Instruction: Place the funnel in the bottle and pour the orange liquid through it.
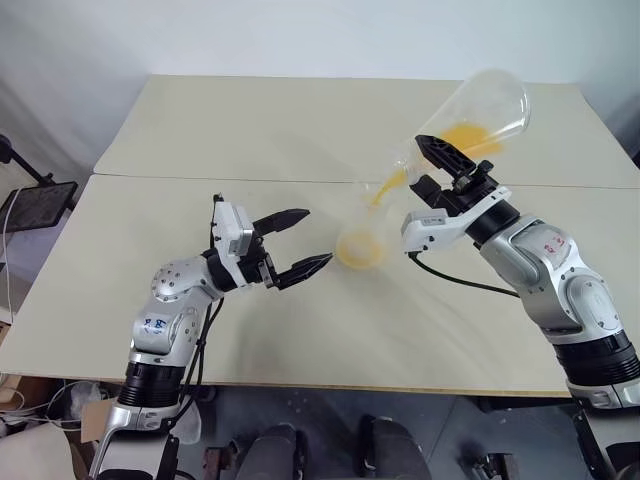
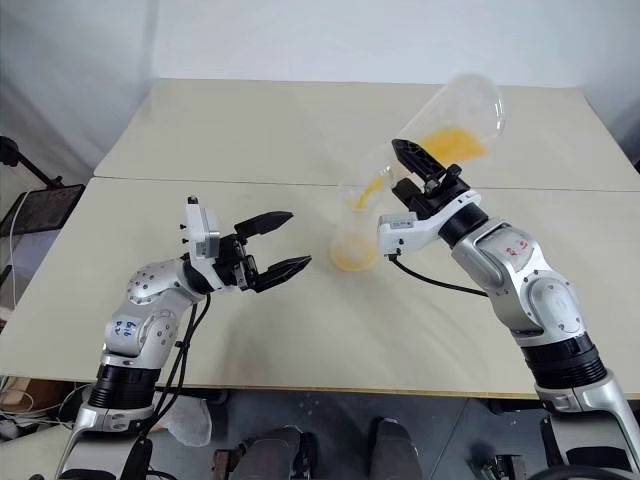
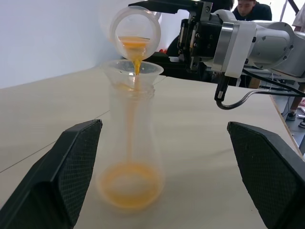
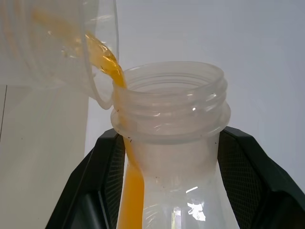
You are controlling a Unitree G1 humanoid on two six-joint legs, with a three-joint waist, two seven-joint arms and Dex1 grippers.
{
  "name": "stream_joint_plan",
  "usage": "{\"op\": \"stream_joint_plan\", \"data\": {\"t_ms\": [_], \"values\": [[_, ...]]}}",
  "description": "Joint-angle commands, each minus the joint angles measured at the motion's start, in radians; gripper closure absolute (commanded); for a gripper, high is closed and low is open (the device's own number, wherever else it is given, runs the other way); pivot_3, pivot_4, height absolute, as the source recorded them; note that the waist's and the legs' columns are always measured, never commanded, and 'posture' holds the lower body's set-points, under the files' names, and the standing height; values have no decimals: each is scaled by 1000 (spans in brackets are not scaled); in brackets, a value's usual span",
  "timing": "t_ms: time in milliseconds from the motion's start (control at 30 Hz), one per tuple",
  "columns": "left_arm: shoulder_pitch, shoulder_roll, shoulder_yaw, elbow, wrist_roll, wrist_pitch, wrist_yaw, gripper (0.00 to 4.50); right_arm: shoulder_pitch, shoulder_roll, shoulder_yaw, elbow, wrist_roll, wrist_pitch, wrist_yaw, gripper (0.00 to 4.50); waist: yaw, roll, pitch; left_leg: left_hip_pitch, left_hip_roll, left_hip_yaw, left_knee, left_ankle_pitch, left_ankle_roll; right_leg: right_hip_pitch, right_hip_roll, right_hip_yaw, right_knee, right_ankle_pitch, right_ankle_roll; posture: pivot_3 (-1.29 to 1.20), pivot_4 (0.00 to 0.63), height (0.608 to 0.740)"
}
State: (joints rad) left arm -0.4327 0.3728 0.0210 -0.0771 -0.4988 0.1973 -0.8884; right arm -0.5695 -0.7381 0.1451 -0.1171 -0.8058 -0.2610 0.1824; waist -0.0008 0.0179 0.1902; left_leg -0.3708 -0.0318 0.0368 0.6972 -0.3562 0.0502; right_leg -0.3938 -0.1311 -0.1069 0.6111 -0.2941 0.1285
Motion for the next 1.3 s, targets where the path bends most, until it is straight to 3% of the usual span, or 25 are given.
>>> {"op": "stream_joint_plan", "data": {"t_ms": [33,1300], "values": [[-18,-1,4,-27,-1,-18,-1,0,-29,-22,-49,-40,-7,-6,-27,2042,0,0,0,0,0,0,0,0,0,0,0,0,0,0,0,0,150,740],[3,-14,21,-30,1,-56,5,0,-42,-36,-34,-10,-38,-53,-67,2042,0,0,0,0,0,0,0,0,0,0,0,0,0,0,0,0,150,740]]}}
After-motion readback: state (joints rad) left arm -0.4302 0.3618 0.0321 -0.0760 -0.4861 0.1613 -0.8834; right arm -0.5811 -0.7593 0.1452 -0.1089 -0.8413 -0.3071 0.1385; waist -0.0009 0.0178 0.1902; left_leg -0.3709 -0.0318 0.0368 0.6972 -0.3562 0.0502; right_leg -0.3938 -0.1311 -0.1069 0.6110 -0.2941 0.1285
